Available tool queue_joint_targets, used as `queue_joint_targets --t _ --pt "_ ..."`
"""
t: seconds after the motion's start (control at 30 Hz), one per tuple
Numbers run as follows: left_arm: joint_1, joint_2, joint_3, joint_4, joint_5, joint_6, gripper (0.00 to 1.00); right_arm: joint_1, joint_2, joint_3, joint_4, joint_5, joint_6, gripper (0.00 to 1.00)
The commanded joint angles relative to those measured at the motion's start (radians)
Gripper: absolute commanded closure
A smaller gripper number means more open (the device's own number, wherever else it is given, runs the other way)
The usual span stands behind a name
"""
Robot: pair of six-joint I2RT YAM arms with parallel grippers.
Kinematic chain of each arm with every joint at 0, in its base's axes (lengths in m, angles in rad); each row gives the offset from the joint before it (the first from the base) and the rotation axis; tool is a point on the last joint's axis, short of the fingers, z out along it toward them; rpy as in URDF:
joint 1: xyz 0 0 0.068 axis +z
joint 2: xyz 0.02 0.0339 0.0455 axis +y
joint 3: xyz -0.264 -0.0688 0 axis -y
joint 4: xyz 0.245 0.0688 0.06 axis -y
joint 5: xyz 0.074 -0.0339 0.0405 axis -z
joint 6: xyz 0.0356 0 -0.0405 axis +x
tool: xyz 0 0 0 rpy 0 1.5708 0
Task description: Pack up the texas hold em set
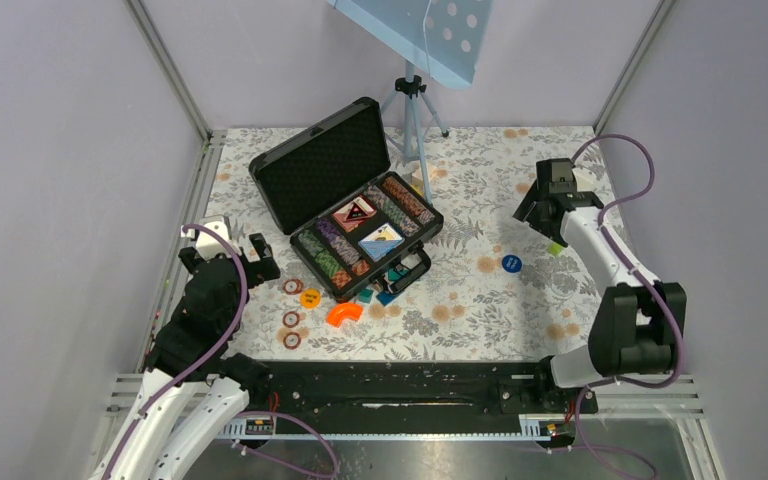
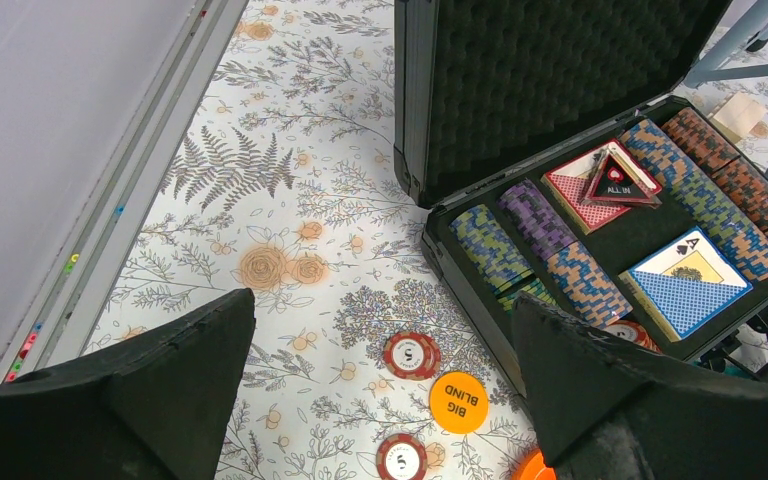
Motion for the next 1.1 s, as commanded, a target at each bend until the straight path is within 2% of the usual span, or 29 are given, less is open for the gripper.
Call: queue_joint_targets --t 0.0,0.17,0.3,0.47,0.63,0.97,1.07 --pt "0.004 -0.002 -0.004 0.051 0.01 0.017 0.01 -0.019 0.067 0.078 -0.073 -0.057 0.032 0.16" --pt "0.003 -0.001 -0.003 0.053 0.014 0.018 0.01 -0.02 0.145 0.047 -0.061 -0.175 0.044 0.18" --pt "0.003 0.001 -0.003 0.054 0.016 0.018 0.01 -0.019 0.217 0.035 -0.073 -0.214 0.049 0.11" --pt "0.005 0.003 -0.003 0.054 0.019 0.018 0.01 -0.019 0.279 0.038 -0.082 -0.24 0.052 0.11" --pt "0.004 0.004 -0.004 0.054 0.021 0.018 0.01 -0.018 0.305 0.045 -0.088 -0.251 0.04 0.21" --pt "0.004 0.004 -0.004 0.054 0.025 0.018 0.01 -0.018 0.305 0.015 -0.074 -0.281 0.034 0.26" --pt "0.004 0.005 -0.004 0.054 0.027 0.018 0.01 -0.018 0.3 -0.003 -0.058 -0.289 0.02 0.33"
